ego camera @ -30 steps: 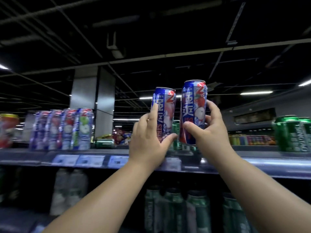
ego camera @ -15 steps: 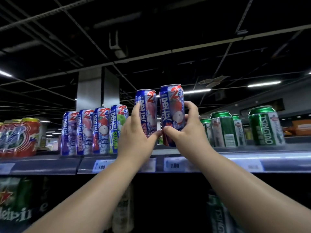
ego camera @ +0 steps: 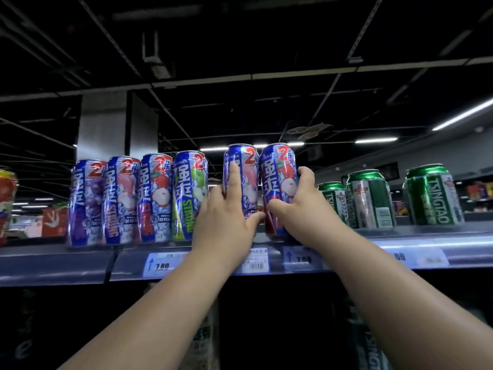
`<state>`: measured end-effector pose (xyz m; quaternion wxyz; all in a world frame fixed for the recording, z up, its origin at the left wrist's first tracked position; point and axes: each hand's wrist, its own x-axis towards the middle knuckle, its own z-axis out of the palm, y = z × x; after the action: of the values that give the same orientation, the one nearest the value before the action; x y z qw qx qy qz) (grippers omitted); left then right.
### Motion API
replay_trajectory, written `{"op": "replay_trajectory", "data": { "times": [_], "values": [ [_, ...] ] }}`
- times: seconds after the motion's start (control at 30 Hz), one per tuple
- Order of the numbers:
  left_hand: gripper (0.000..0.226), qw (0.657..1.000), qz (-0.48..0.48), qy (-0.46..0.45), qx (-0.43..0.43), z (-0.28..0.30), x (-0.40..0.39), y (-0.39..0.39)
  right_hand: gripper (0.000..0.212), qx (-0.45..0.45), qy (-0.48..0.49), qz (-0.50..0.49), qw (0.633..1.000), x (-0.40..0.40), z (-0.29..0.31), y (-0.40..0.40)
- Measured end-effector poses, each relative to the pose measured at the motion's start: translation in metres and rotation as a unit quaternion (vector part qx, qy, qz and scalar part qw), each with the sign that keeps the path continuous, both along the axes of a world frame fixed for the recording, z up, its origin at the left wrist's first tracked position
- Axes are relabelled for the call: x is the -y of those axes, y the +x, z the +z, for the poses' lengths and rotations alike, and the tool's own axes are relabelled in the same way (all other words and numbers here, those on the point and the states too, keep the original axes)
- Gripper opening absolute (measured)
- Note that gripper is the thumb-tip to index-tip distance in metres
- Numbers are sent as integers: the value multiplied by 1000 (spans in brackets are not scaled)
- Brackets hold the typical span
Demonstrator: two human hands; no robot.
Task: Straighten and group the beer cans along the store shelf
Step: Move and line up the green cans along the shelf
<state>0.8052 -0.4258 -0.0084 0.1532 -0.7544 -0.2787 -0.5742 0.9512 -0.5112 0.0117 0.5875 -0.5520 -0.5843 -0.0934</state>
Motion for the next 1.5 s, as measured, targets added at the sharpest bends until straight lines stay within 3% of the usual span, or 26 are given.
{"op": "replay_trajectory", "data": {
  "times": [0.2, 0.4, 0.6, 0.73, 1.07, 1.5],
  "values": [
    [89, 998, 59, -6, 33, -7, 9, -3, 57, 11, -22, -13, 1000, 1, 1, 1],
    [90, 992, 112, -11, 57, -9, 15, -3, 67, 25, -22, -26, 999, 4, 0, 3],
    [82, 988, 152, -4, 41, -10, 22, -9, 65, 49, -62, -15, 997, 7, 8, -2],
    [77, 987, 147, 54, 27, -15, 17, -30, 61, 24, -96, -17, 995, 7, 19, -4],
    [91, 984, 155, 30, -88, -1, -15, -61, 53, 53, -95, -50, 993, -5, 14, -24],
    [80, 989, 126, 27, -78, -9, -20, -59, 56, 63, -75, -35, 995, -3, 9, -25]
  ]
}}
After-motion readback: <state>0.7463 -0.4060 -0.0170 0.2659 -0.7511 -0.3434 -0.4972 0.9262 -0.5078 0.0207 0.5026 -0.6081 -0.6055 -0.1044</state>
